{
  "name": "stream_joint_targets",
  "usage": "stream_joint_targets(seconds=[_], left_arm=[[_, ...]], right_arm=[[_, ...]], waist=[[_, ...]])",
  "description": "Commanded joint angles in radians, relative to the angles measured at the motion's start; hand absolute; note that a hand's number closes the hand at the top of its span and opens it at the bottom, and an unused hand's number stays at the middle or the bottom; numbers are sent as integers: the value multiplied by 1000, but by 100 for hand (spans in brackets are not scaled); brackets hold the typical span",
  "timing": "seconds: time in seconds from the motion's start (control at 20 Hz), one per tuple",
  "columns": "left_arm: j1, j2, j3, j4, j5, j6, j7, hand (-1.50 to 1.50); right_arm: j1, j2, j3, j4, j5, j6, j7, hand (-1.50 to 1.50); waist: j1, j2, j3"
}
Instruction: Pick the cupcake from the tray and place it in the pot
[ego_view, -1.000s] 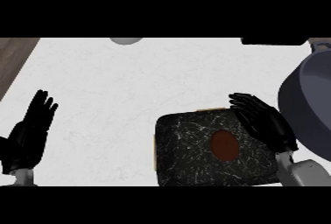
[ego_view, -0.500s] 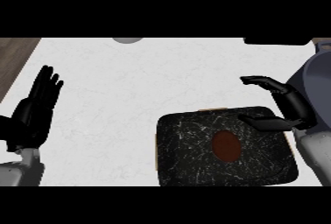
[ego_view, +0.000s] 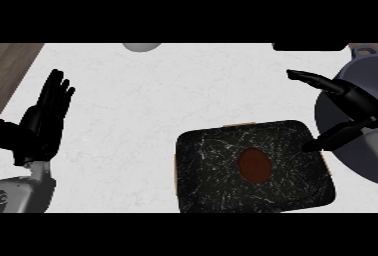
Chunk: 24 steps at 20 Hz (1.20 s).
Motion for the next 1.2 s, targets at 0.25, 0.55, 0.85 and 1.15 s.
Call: stream_joint_targets(seconds=[0.25, 0.55, 0.85, 1.15], left_arm=[[-25, 19, 23, -28, 12, -7, 62, 0], [-49, 0, 29, 17, -4, -11, 38, 0], [-17, -36, 31, 3, -34, -22, 22, 0], [68, -32, 47, -109, -37, -58, 58, 0]], right_arm=[[-66, -116, 203, -202, 247, 122, 209, -150], [-61, -59, 269, -384, 306, 193, 457, -150], [55, 15, 210, -509, 342, 256, 586, -150], [110, 71, 179, -471, 466, 283, 548, -150]], waist=[[-8, -8, -2], [-19, -5, -1], [-14, -3, 0], [-5, -2, 0]])
